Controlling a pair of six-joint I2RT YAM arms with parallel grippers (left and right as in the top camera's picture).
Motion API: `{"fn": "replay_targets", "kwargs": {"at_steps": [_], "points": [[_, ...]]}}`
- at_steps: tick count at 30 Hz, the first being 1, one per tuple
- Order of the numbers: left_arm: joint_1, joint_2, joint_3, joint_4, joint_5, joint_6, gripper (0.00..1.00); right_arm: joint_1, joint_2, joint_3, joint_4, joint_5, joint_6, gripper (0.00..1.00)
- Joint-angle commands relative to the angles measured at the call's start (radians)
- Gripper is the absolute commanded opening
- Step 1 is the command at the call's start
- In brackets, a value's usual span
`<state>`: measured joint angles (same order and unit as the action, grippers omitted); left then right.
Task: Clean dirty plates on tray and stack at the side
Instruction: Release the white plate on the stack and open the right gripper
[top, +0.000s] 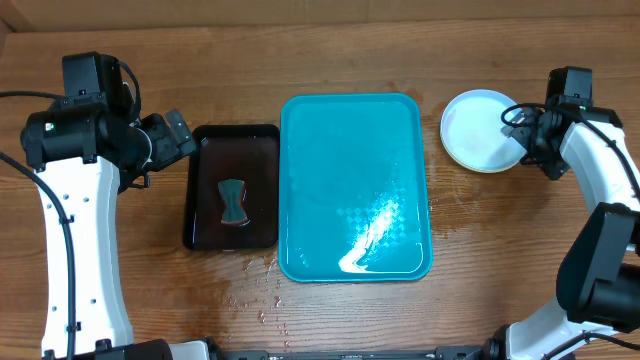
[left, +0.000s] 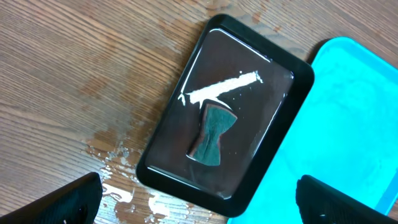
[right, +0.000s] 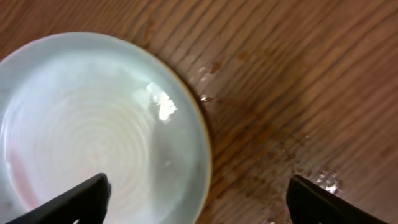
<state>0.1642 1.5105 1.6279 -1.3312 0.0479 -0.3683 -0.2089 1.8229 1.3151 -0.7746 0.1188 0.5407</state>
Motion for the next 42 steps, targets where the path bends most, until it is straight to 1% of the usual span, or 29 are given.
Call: {"fn": "replay_targets", "kwargs": {"at_steps": [1,3,4,7,42], "points": [[-0.001,0.006,0.017,0.000,-0.007,-0.006,1.00,0.002,-0.006,0.000,-0.010,-0.250,-0.147,1.00],[-0.001,0.006,0.017,0.000,-0.007,-0.006,1.00,0.002,-0.006,0.000,-0.034,-0.365,-0.187,1.00],[-0.001,0.006,0.017,0.000,-0.007,-0.006,1.00,0.002,-0.006,0.000,-0.045,-0.383,-0.186,1.00],[-0.001,0.006,0.017,0.000,-0.007,-0.006,1.00,0.002,-0.006,0.000,-0.070,-0.386,-0.186,1.00],[-0.001,0.006,0.017,0.000,-0.007,-0.006,1.00,0.002,-0.006,0.000,-0.069,-0.383,-0.186,1.00]]}}
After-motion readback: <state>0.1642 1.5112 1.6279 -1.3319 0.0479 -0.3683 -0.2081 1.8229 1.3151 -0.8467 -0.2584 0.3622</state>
